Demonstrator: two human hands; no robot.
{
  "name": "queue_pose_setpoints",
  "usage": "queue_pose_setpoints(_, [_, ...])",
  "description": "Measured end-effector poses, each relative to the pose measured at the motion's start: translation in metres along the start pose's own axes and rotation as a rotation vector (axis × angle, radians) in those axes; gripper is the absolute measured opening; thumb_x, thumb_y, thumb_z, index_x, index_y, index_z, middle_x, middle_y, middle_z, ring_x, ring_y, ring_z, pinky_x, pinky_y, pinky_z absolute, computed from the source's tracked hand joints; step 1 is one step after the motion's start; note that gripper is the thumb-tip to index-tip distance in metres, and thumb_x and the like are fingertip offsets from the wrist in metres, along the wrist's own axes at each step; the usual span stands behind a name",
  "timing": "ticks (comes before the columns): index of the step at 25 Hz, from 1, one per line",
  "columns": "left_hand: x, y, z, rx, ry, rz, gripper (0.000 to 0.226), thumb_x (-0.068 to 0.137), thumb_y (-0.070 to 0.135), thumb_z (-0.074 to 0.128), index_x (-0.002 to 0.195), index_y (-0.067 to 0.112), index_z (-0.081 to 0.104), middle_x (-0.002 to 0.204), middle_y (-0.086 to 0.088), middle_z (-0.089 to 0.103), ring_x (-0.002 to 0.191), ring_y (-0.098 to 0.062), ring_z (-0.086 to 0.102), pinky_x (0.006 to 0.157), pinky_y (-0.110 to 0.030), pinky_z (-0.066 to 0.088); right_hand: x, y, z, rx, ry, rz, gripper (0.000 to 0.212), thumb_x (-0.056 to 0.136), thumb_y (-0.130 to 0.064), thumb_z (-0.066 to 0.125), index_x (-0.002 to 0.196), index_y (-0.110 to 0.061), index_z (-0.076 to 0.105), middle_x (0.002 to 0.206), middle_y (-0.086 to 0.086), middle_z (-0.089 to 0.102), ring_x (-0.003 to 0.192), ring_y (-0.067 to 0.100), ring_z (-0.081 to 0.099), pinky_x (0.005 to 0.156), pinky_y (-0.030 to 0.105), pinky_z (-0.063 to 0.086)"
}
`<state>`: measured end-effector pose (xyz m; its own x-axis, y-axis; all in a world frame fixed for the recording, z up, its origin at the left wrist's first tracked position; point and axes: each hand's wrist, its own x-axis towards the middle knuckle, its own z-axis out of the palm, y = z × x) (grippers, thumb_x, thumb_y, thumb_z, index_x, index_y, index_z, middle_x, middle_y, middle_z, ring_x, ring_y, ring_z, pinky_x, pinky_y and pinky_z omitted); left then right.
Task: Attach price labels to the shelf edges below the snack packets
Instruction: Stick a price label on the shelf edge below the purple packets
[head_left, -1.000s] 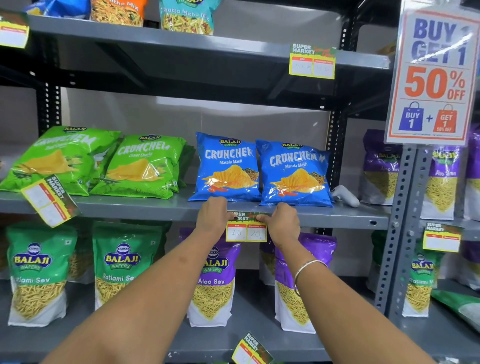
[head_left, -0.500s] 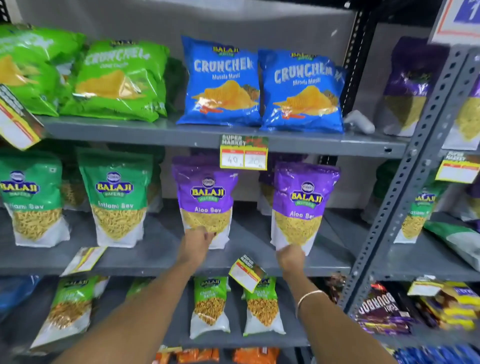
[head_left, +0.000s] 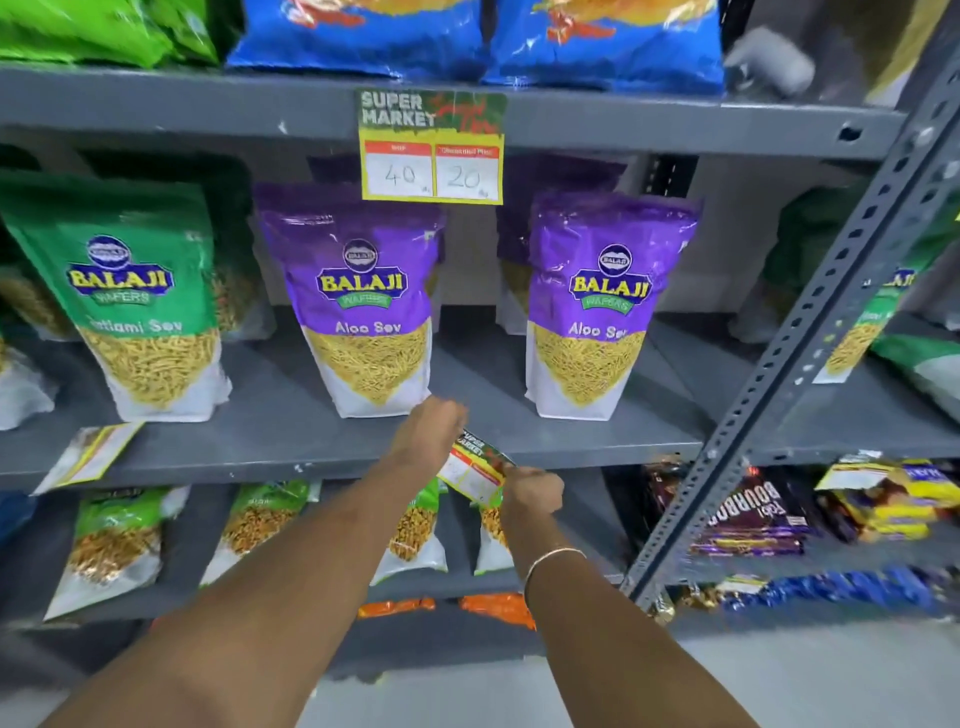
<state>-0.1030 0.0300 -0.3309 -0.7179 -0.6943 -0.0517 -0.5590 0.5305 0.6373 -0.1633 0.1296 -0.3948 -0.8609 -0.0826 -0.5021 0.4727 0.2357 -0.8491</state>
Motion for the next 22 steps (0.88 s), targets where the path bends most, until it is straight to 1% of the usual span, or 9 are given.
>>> queue_pose_setpoints(2, [-0.002, -0.003, 0.002, 0.124, 0.021, 0.008, 0.022, 0.084, -0.004, 0.046, 0.087, -0.003, 0.067, 0.087, -0.022, 0.058, 0.088, -0.038, 0.063, 0.070, -0.040, 0.047, 0.000, 0.002, 0.000, -0.028, 0.063, -0.033, 0.021, 0.080, -0.005, 0.066, 0.093, 0.010, 0.070, 0.105, 0.028, 0.071, 0.096, 0.037, 0.067, 0.088, 0.043, 0.055])
queue_pose_setpoints(4, [-0.009, -0.010, 0.005, 0.170, 0.008, 0.001, 0.021, 0.083, -0.007, 0.043, 0.075, 0.002, 0.061, 0.083, -0.019, 0.056, 0.075, -0.032, 0.055, 0.063, -0.034, 0.037, -0.003, -0.002, -0.004, -0.011, 0.067, -0.041, 0.016, 0.080, -0.003, 0.066, 0.089, 0.009, 0.071, 0.101, 0.024, 0.072, 0.088, 0.034, 0.065, 0.087, 0.040, 0.054])
queue_pose_setpoints(9, [-0.022, -0.028, 0.011, 0.186, 0.012, 0.002, 0.033, 0.092, 0.001, 0.043, 0.064, -0.001, 0.060, 0.077, -0.019, 0.059, 0.083, -0.034, 0.063, 0.066, -0.039, 0.043, -0.010, -0.009, -0.011, 0.101, -0.110, 0.054, 0.032, 0.089, -0.006, 0.060, 0.115, 0.012, 0.058, 0.123, 0.027, 0.062, 0.110, 0.040, 0.062, 0.083, 0.037, 0.055])
queue_pose_setpoints(12, [-0.018, -0.025, 0.012, 0.147, 0.057, -0.008, 0.029, 0.089, -0.002, 0.044, 0.068, -0.005, 0.064, 0.082, -0.030, 0.063, 0.094, -0.043, 0.064, 0.069, -0.045, 0.048, -0.008, -0.006, -0.009, 0.122, -0.192, 0.068, 0.036, 0.092, -0.008, 0.055, 0.124, 0.009, 0.052, 0.130, 0.026, 0.057, 0.092, 0.033, 0.062, 0.046, 0.016, 0.051])
queue_pose_setpoints(13, [-0.017, -0.025, 0.012, 0.123, 0.075, -0.021, 0.026, 0.089, -0.002, 0.044, 0.080, -0.010, 0.067, 0.093, -0.033, 0.066, 0.099, -0.044, 0.063, 0.076, -0.046, 0.051, -0.009, -0.007, -0.009, 0.125, -0.160, 0.079, 0.034, 0.090, -0.008, 0.059, 0.120, 0.009, 0.056, 0.123, 0.025, 0.062, 0.083, 0.030, 0.062, 0.043, 0.016, 0.050])
queue_pose_setpoints(15, [-0.016, -0.028, 0.014, 0.073, 0.083, -0.056, 0.023, 0.087, -0.005, 0.045, 0.089, -0.015, 0.065, 0.102, -0.034, 0.066, 0.101, -0.044, 0.063, 0.081, -0.048, 0.052, -0.007, -0.007, -0.007, 0.122, -0.062, 0.063, 0.026, 0.085, -0.007, 0.068, 0.105, 0.009, 0.064, 0.097, 0.017, 0.067, 0.078, 0.031, 0.064, 0.060, 0.028, 0.055])
queue_pose_setpoints(17, [-0.019, -0.036, 0.015, 0.029, 0.068, -0.095, 0.021, 0.083, -0.008, 0.046, 0.084, -0.012, 0.067, 0.097, -0.031, 0.069, 0.094, -0.042, 0.066, 0.074, -0.046, 0.053, -0.010, -0.010, -0.003, 0.029, -0.061, -0.043, 0.013, 0.082, -0.004, 0.069, 0.085, 0.008, 0.068, 0.085, 0.017, 0.065, 0.078, 0.028, 0.065, 0.072, 0.031, 0.054])
queue_pose_setpoints(19, [-0.019, -0.044, 0.014, 0.007, 0.055, -0.138, 0.024, 0.083, -0.007, 0.048, 0.071, -0.002, 0.068, 0.088, -0.023, 0.072, 0.086, -0.037, 0.067, 0.063, -0.036, 0.046, -0.013, -0.012, -0.004, -0.109, -0.092, -0.169, 0.022, 0.083, 0.000, 0.065, 0.061, -0.001, 0.065, 0.078, 0.015, 0.065, 0.078, 0.024, 0.064, 0.068, 0.026, 0.049])
queue_pose_setpoints(22, [-0.017, -0.043, 0.017, -0.001, 0.051, -0.138, 0.036, 0.082, -0.006, 0.050, 0.050, 0.010, 0.046, 0.071, -0.015, 0.059, 0.072, -0.030, 0.060, 0.060, -0.029, 0.039, -0.013, -0.014, -0.013, -0.211, -0.054, -0.287, 0.012, 0.084, -0.001, 0.063, 0.078, 0.006, 0.070, 0.084, 0.017, 0.071, 0.080, 0.025, 0.065, 0.054, 0.010, 0.044])
